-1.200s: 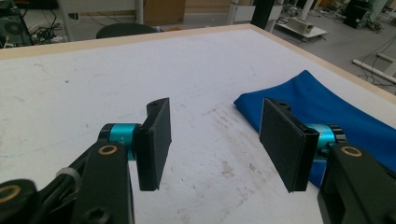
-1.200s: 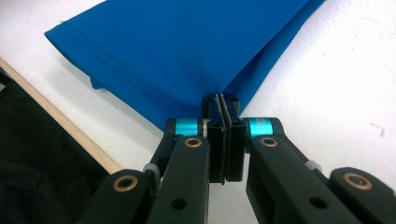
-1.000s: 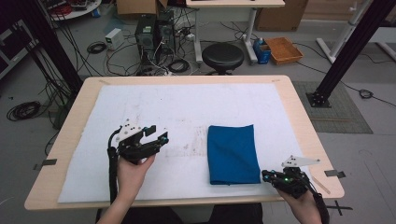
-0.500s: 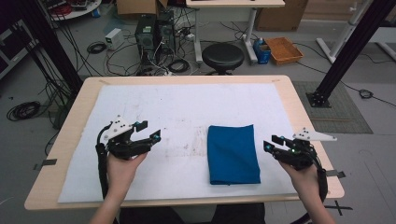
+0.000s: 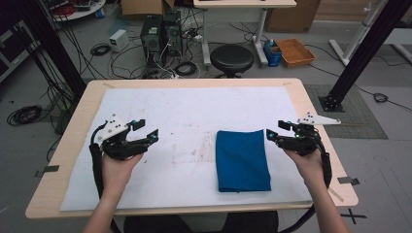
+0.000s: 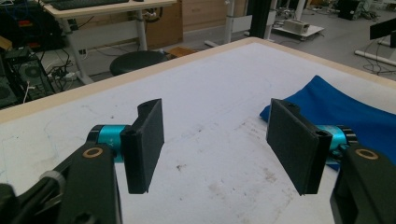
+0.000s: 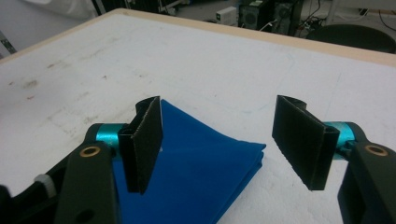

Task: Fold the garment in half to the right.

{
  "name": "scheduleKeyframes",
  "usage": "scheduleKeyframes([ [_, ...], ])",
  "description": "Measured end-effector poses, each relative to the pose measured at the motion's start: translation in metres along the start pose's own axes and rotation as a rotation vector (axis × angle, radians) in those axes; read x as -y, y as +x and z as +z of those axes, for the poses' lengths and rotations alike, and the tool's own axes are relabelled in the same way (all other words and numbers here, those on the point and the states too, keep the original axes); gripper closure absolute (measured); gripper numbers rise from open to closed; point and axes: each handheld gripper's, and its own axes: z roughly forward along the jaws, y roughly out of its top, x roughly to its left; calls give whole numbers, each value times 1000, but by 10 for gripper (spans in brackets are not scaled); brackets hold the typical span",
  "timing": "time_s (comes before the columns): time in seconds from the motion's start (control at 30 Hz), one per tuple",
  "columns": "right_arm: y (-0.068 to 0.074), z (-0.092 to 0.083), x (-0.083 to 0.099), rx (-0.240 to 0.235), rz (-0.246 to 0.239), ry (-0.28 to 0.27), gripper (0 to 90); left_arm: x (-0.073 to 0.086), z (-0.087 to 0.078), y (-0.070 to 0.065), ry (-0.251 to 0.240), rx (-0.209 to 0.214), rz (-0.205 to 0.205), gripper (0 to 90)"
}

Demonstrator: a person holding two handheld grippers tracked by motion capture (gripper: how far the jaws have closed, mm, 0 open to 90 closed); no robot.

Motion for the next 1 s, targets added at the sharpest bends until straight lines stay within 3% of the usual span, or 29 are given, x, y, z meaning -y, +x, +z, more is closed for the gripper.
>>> scheduleKeyframes([
  [0.27,-7,-1,7,0,18,1,314,3,-1,3,12,-12,-3,369],
  [0.57,-8,0,6,-5,17,0,309,10,4,2,34,15,-19,369],
  [1.0,-11,2,6,-2,28,7,302,13,3,2,45,15,-19,369],
])
